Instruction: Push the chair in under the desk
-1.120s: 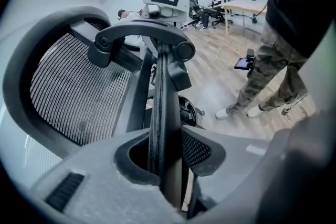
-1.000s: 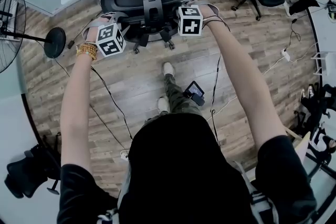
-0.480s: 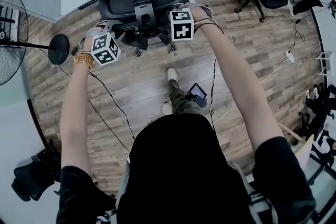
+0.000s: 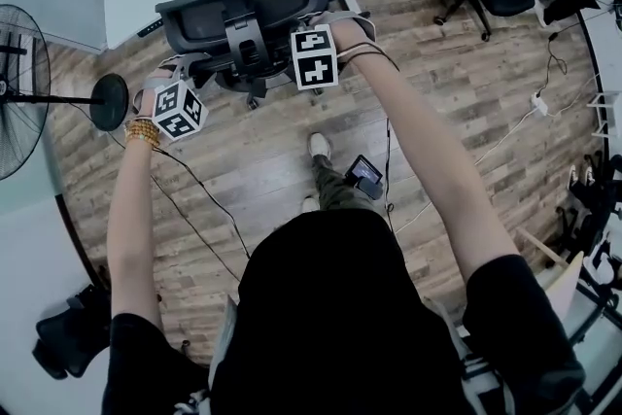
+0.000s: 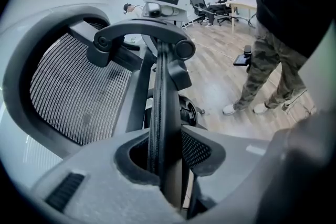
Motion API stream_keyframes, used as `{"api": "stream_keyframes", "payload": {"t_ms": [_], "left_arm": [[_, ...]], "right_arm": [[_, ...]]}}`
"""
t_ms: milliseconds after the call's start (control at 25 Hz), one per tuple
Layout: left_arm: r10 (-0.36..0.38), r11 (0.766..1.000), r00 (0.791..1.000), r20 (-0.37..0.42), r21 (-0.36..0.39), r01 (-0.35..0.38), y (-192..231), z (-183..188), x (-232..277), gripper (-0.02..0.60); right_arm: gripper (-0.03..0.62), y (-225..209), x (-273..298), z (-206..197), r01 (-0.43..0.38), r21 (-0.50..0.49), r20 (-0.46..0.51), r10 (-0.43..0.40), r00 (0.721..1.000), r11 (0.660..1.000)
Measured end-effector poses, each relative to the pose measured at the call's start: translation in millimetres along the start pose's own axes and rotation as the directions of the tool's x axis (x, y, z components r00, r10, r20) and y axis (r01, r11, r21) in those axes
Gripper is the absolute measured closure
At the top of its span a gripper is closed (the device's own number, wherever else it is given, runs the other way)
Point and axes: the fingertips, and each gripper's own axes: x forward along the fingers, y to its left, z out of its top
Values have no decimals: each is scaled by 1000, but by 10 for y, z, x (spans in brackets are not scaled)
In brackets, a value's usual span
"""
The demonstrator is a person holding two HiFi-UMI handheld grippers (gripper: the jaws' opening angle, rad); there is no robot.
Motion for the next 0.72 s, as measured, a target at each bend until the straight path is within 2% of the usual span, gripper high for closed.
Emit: {"api": "stream_keyframes", "payload": {"t_ms": [400,720], "left_arm": [[-16,999,1000,-20,-37,15,269,-158,96,460],[8,998,999,-40,-55,-10,475,-279,198,460]], "right_arm": [[511,-342,132,6,-4,-27,6,4,1000,1000],[511,-604,254,-2,-8,-50,10,9,1000,999]]}}
